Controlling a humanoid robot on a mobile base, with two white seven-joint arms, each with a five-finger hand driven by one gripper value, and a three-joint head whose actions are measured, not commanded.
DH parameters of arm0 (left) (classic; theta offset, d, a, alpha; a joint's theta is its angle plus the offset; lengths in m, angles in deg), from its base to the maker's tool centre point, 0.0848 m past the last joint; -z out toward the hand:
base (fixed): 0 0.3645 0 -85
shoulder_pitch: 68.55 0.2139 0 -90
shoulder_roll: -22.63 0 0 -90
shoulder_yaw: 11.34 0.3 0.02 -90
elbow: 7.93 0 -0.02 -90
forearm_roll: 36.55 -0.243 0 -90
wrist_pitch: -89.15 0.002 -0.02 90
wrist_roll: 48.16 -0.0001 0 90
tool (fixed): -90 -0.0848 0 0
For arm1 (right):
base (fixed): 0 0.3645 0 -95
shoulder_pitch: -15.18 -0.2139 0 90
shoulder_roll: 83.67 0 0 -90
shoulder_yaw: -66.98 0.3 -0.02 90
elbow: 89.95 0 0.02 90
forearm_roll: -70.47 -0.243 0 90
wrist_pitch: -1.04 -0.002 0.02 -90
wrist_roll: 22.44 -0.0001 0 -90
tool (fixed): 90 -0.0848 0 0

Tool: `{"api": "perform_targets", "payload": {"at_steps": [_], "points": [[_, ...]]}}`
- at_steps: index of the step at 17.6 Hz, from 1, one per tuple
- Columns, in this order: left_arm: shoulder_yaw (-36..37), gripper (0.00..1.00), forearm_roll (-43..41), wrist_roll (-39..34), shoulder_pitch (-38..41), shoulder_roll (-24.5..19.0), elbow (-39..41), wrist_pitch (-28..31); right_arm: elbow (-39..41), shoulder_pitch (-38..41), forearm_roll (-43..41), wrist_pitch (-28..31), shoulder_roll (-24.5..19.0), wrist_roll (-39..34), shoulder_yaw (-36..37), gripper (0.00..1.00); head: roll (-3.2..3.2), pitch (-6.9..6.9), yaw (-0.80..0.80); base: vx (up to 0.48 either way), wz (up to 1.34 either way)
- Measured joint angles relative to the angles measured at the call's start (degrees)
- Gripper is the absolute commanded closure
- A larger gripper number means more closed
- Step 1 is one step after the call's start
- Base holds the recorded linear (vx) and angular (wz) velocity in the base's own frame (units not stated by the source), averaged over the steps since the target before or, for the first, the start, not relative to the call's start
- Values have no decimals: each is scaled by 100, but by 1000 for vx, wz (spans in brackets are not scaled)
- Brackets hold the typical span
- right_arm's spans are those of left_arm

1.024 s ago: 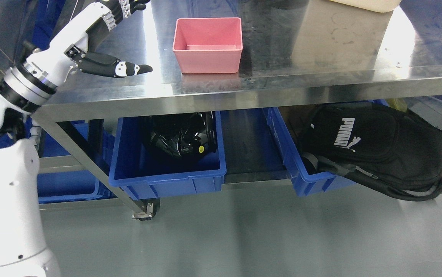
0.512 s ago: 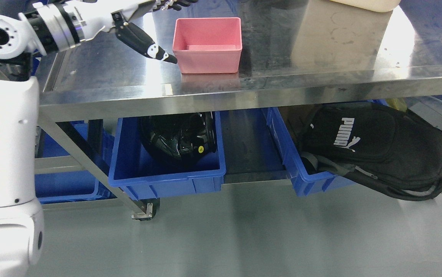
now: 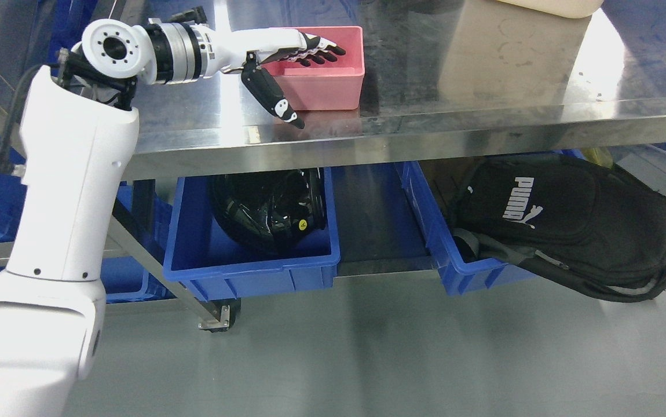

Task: Place storage box into left shelf container
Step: 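Grasp the pink box's near rim with the left hand fingers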

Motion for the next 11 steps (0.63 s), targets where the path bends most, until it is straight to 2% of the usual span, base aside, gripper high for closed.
{"api": "perform_targets", "payload": {"at_steps": [3, 5, 8, 9, 10, 11], "points": [[98, 35, -150, -27, -112, 155, -327, -70, 0, 0, 0, 0, 0, 0, 0, 0, 0, 0, 0, 0, 0], [115, 57, -213, -38, -159, 267, -513, -181, 0, 0, 0, 0, 0, 0, 0, 0, 0, 0, 0, -1, 7], [24, 83, -274, -45, -188, 384, -776, -707, 0, 0, 0, 0, 0, 0, 0, 0, 0, 0, 0, 0, 39], [-37, 95, -288, -45, -191, 405, -863, -904, 0, 0, 0, 0, 0, 0, 0, 0, 0, 0, 0, 0, 13], [-116, 100, -298, -13, -191, 425, -949, -1084, 0, 0, 0, 0, 0, 0, 0, 0, 0, 0, 0, 0, 13], [-191, 100, -305, 44, -191, 441, -1017, -1255, 0, 0, 0, 0, 0, 0, 0, 0, 0, 0, 0, 0, 0]]}}
